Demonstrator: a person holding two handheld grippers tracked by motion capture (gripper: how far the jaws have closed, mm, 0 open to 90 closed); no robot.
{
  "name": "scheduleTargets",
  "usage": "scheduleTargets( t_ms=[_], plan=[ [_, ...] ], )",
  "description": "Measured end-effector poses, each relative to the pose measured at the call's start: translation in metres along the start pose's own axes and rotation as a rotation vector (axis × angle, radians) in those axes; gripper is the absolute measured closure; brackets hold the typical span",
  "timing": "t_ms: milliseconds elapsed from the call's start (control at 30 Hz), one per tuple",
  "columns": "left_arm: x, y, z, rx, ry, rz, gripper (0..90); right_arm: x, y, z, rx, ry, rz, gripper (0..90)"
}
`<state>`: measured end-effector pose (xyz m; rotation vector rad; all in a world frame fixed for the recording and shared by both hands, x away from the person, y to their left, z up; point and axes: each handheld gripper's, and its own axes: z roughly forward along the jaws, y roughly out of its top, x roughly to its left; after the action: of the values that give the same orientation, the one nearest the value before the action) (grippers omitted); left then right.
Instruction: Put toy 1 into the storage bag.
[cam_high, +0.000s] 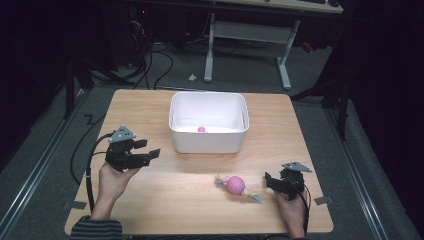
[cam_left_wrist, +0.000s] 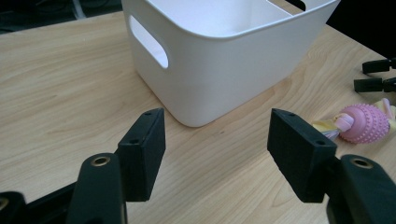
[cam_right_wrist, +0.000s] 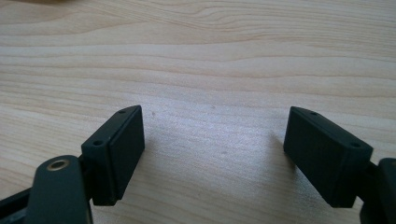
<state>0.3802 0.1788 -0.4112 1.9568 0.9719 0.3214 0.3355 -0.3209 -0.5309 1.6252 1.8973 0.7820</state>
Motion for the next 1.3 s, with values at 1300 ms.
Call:
scheduleTargets(
  t_ms=[1300],
  plan=[
    [-0.014, -0.066, 0.066, 0.122, 0.058, -0.023, 37.5, 0.000, 0.000, 0.000, 0.000, 0.000, 0.000, 20.5]
  ],
)
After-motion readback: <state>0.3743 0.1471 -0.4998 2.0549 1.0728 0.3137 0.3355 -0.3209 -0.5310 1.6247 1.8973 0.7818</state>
